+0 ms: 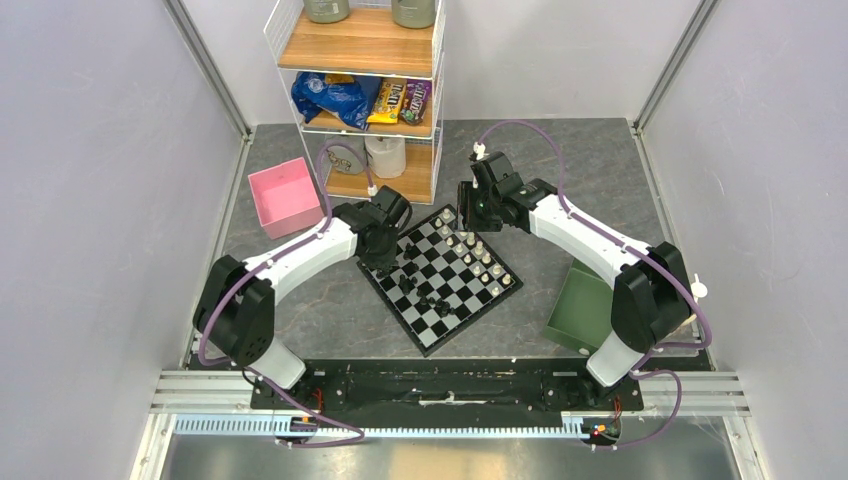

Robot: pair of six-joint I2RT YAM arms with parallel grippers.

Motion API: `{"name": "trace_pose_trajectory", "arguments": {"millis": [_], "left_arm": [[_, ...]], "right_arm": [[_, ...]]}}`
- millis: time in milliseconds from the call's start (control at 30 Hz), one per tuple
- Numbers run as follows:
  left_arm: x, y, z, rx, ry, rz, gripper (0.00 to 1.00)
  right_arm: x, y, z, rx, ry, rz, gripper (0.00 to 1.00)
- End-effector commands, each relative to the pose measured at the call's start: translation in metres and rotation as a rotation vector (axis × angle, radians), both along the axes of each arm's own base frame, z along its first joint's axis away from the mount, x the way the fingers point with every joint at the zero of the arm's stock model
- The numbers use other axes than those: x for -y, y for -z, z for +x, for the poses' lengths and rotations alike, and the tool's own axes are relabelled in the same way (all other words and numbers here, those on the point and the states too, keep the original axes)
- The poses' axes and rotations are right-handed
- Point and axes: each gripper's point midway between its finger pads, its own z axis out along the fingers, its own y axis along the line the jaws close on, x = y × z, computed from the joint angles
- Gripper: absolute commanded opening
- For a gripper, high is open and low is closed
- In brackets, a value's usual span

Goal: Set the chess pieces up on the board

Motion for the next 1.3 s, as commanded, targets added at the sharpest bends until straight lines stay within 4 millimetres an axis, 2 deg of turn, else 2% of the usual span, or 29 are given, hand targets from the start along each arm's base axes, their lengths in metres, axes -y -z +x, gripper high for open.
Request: {"name": "trace_pose_trajectory", "arguments": {"millis": [0, 267, 700, 767, 1000, 1100, 1267], "left_arm": [[-0.002, -0.002, -0.005, 0.004, 0.012, -0.014, 0.05], [0.006, 0.013, -0.007, -0.029, 0.024, -0.042, 0.05], [0.002, 0.029, -0.011, -0.058, 0.017, -0.017, 0.05], [0.002, 0.030, -0.011, -0.061, 0.017, -0.015, 0.08], [0.005, 0.024, -0.008, -0.044, 0.022, -0.032, 0.35], [0.009, 0.019, -0.006, -0.035, 0.029, -0.051, 0.40], [0.014, 0.002, -0.002, 0.002, 0.028, -0.084, 0.41]], "right_arm": [[-0.003, -0.013, 0.004, 0.025, 0.004, 0.037, 0.55], [-0.005, -0.013, 0.004, 0.024, 0.001, 0.039, 0.55], [-0.006, -0.011, 0.006, 0.022, -0.003, 0.038, 0.55], [-0.006, -0.011, 0.006, 0.022, -0.003, 0.038, 0.55], [-0.006, -0.011, 0.005, 0.018, -0.004, 0.041, 0.55], [-0.007, -0.012, 0.006, 0.019, -0.004, 0.043, 0.55], [-0.007, -0.013, 0.006, 0.023, -0.007, 0.044, 0.55]]}}
